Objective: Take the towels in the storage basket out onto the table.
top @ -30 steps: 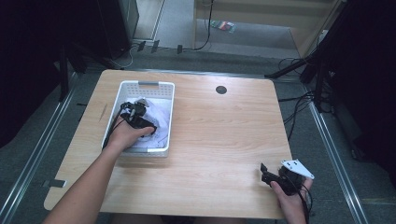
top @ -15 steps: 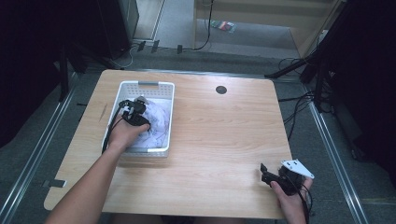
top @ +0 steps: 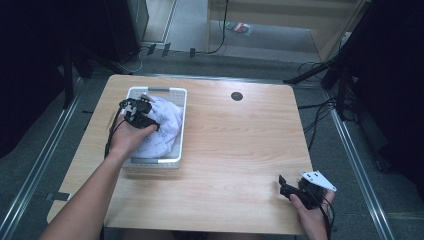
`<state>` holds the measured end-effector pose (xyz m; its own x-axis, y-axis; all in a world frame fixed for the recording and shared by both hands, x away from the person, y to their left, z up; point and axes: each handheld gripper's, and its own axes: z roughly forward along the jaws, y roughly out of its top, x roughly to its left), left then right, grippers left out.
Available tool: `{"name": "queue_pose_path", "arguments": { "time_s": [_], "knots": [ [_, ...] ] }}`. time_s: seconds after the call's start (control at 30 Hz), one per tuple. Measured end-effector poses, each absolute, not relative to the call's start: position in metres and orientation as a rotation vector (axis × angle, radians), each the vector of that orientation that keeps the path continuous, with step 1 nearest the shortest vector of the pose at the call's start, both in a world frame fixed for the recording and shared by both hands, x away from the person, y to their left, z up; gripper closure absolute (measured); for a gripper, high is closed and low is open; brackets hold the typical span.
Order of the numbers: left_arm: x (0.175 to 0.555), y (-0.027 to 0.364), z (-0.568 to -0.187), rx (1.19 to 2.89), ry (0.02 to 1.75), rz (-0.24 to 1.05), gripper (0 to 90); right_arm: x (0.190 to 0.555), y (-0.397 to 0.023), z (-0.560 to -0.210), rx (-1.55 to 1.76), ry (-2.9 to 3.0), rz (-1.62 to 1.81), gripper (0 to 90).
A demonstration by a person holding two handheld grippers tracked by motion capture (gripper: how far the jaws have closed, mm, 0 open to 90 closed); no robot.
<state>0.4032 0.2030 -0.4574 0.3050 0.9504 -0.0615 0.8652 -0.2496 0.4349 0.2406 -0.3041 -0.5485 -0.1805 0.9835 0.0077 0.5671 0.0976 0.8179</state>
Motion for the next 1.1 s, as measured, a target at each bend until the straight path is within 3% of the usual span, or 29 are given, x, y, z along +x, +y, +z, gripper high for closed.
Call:
{"name": "queue_pose_path", "arguments": {
  "time_s": [1.1],
  "knots": [
    [0.387, 0.218, -0.377, 2.04, 1.5, 0.45, 64.0, 0.238, -0.303, -0.548, 1.514, 1.776, 0.952, 12.9]
  ]
}}
